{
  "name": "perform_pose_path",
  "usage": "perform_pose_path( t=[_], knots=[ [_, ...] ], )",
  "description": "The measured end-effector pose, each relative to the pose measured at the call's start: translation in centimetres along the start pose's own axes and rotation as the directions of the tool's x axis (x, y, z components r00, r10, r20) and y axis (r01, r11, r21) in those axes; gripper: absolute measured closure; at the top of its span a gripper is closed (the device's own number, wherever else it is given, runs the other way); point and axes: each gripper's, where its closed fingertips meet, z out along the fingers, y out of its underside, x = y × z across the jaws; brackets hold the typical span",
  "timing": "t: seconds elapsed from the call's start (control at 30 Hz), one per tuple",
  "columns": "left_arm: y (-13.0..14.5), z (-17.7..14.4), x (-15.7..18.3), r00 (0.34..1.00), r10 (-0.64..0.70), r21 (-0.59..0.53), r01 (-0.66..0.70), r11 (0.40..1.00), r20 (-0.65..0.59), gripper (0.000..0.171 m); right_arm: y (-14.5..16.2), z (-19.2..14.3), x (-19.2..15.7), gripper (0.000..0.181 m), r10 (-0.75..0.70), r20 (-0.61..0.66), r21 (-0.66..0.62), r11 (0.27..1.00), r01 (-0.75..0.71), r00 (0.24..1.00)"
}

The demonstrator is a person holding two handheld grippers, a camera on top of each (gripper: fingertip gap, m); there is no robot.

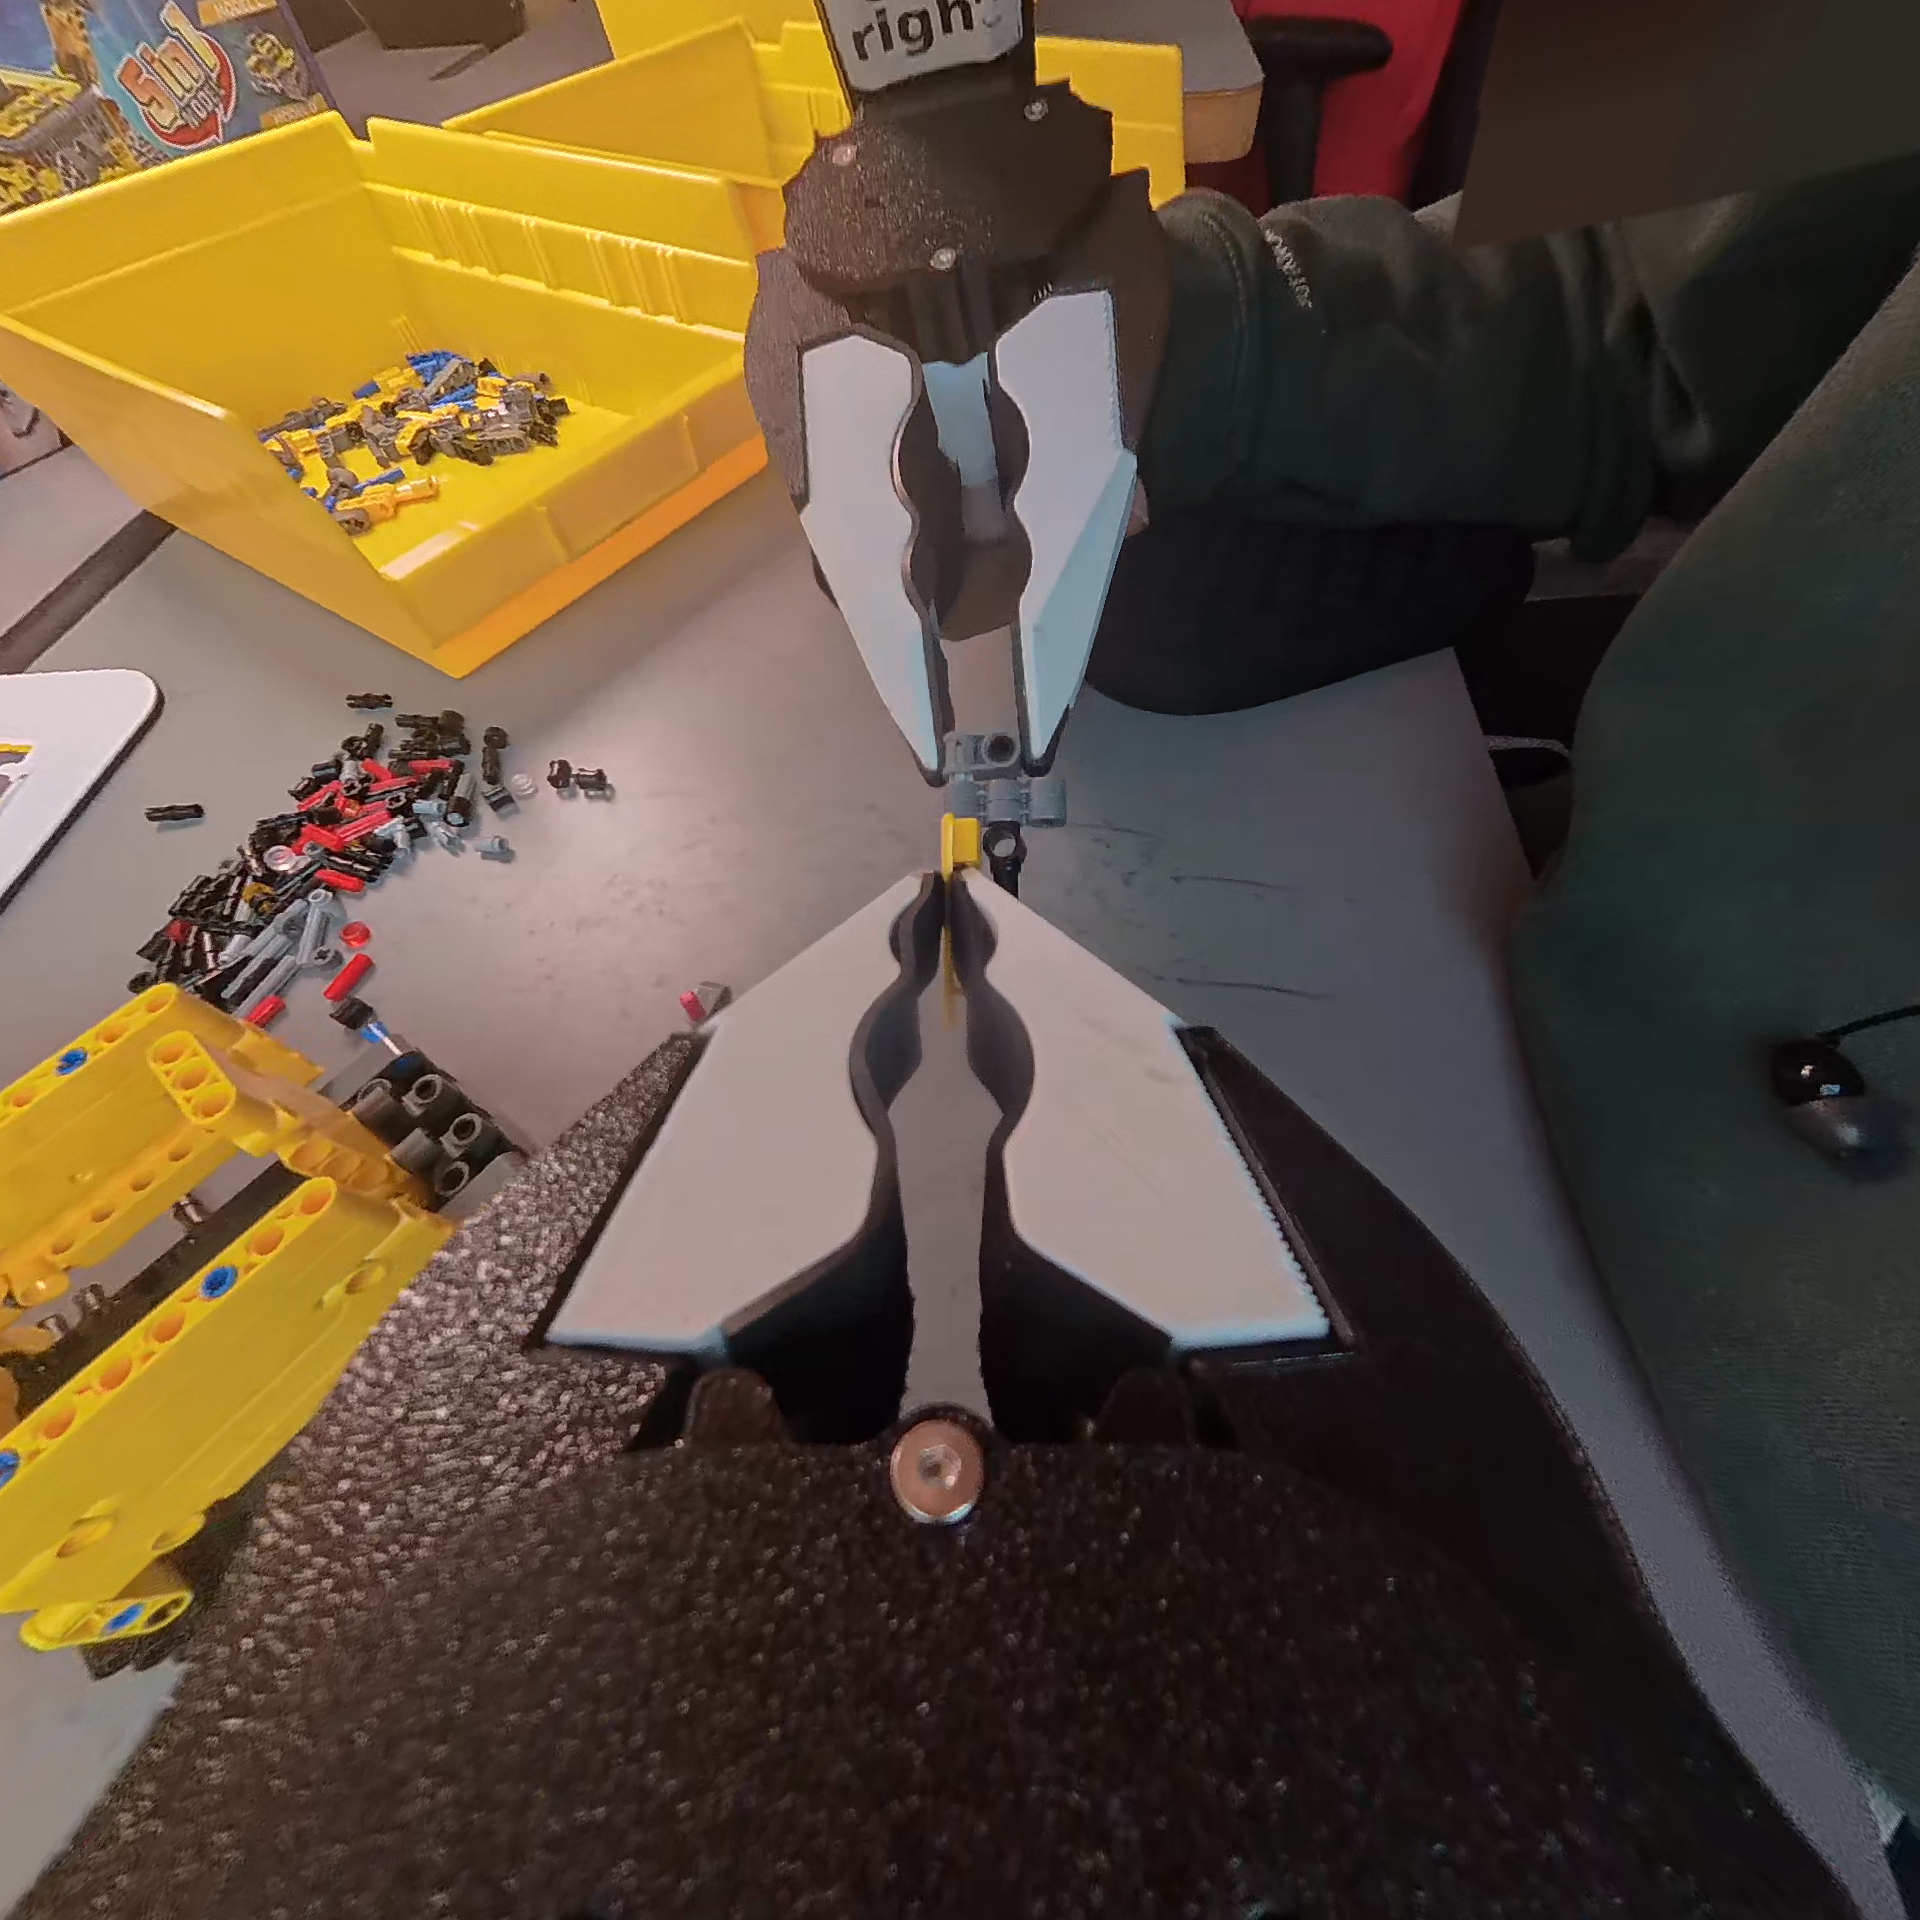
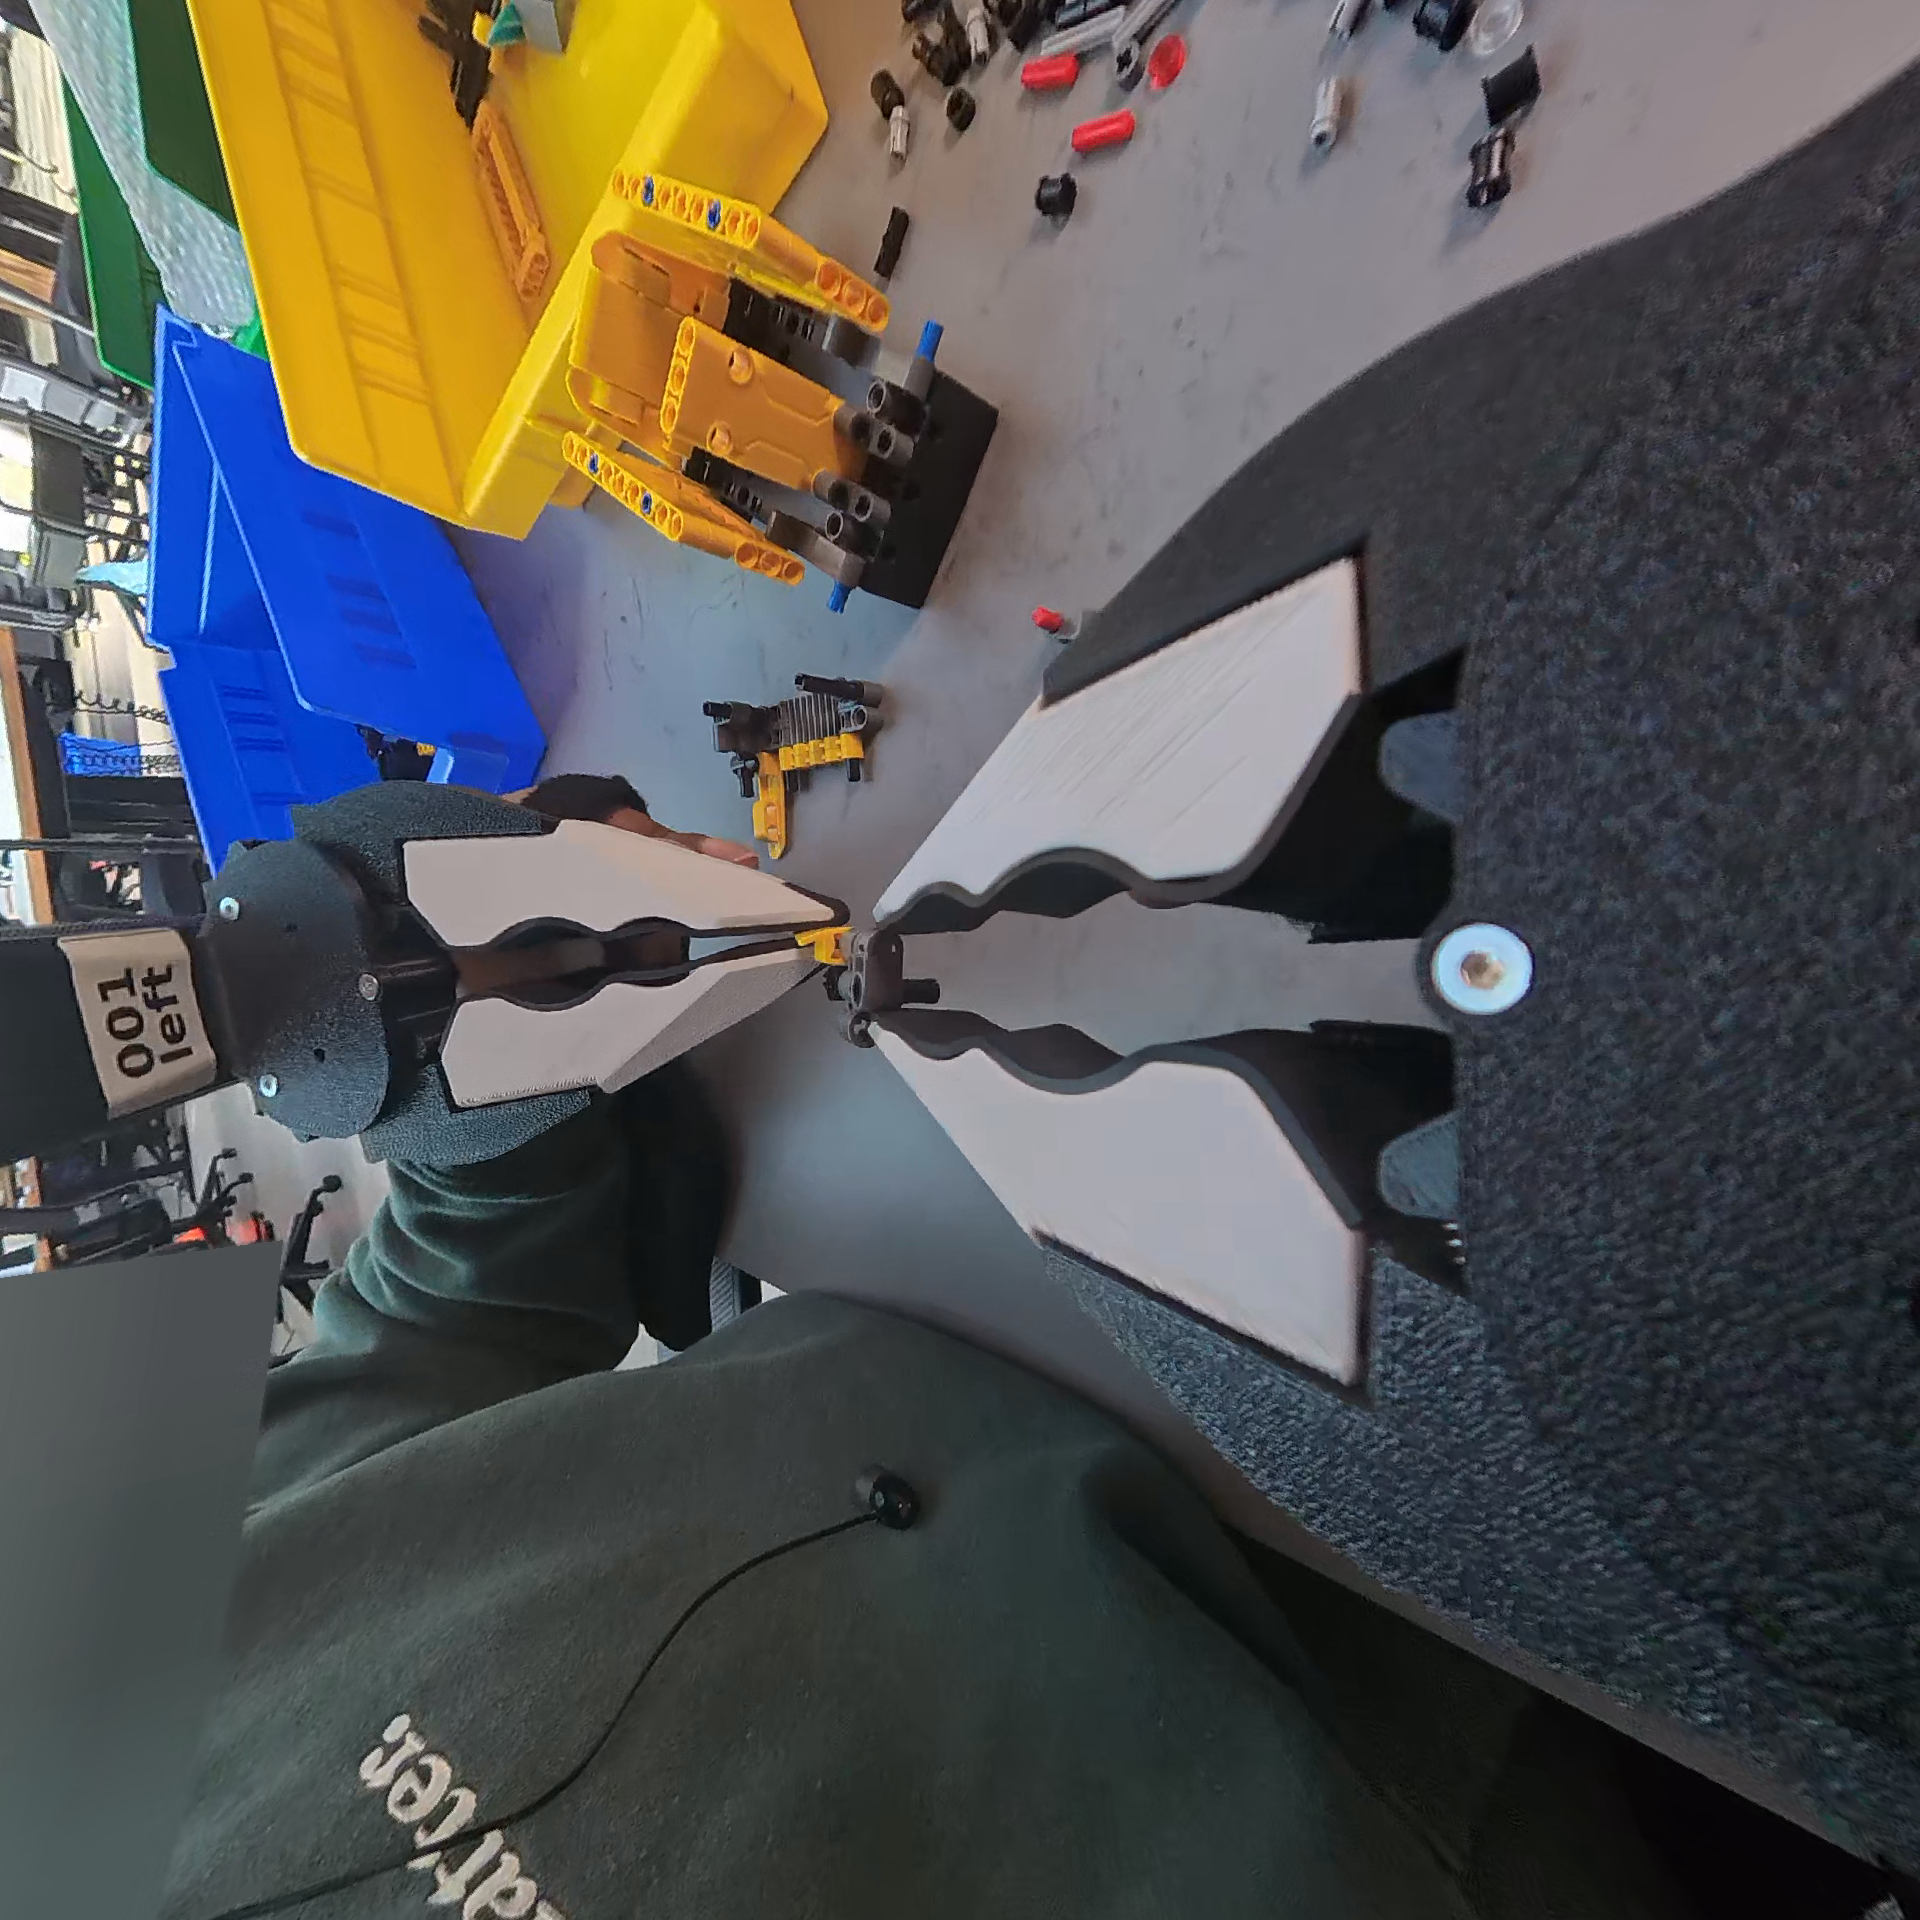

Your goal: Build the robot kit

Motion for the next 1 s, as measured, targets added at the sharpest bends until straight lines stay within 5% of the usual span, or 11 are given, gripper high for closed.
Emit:
perform_pose_path(
  t=[0.4,0.77,1.0],
  knots=[
    [-0.3,0.1,0.5,0.992,-0.096,0.048,0.1,0.994,-0.082,0.171,-0.2,0.2,-0.7,0.168,0.025,0.059,0.041,0.999,-0.028,0.998],
    [2.0,-0.5,-5.7,0.949,-0.049,-0.075,0.076,0.994,0.313,0.171,0.8,-0.6,5.0,0.162,-0.047,-0.28,-0.032,0.999,0.039,0.959],
    [0.7,-2.7,-10.1,0.802,-0.112,0.028,0.118,0.993,0.587,0.171,-1.9,0.8,8.2,0.162,-0.235,-0.623,-0.094,0.969,0.226,0.746]
  ],
)
